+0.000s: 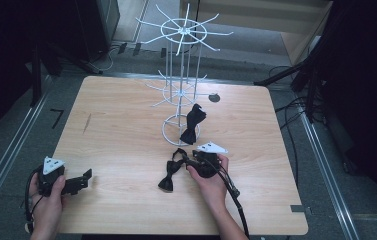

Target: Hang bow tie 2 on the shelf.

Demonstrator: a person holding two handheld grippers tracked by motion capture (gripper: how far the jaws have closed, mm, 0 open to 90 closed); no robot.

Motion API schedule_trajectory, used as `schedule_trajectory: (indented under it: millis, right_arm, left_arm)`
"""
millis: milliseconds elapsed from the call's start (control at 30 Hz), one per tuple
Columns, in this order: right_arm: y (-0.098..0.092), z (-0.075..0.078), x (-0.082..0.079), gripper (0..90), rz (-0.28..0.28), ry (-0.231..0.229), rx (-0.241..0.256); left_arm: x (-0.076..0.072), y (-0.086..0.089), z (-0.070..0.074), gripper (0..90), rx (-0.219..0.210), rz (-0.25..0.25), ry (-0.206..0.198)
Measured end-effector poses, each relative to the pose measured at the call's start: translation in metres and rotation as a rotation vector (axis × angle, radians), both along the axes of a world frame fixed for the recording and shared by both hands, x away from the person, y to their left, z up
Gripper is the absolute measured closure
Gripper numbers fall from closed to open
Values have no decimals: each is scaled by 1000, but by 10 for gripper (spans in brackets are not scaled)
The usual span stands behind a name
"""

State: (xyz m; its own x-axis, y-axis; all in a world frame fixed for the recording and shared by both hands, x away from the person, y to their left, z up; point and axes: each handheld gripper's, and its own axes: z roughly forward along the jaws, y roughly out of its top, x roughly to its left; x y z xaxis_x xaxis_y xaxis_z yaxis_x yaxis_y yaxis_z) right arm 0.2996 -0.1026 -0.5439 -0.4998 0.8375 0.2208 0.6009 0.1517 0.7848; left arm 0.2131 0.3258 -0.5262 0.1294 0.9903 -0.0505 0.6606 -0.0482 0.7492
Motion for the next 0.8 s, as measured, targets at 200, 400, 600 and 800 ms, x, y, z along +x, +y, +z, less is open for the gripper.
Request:
schedule_trajectory:
  millis: [200, 400, 600, 800]
  right_arm:
    - [1, 0, 0, 642, 5, 4, -47]
    - [-1, 0, 0, 762, 6, -7, -78]
    - [-3, 0, 0, 789, 27, -12, -82]
    - [-2, 0, -5, 795, 46, -19, -95]
  left_arm:
    - [0, 0, 0, 10, 1, -2, 1]
    - [0, 0, 0, 11, 3, -1, 0]
    - [0, 0, 0, 11, 2, -1, 0]
    - [0, 0, 0, 11, -1, -1, 0]
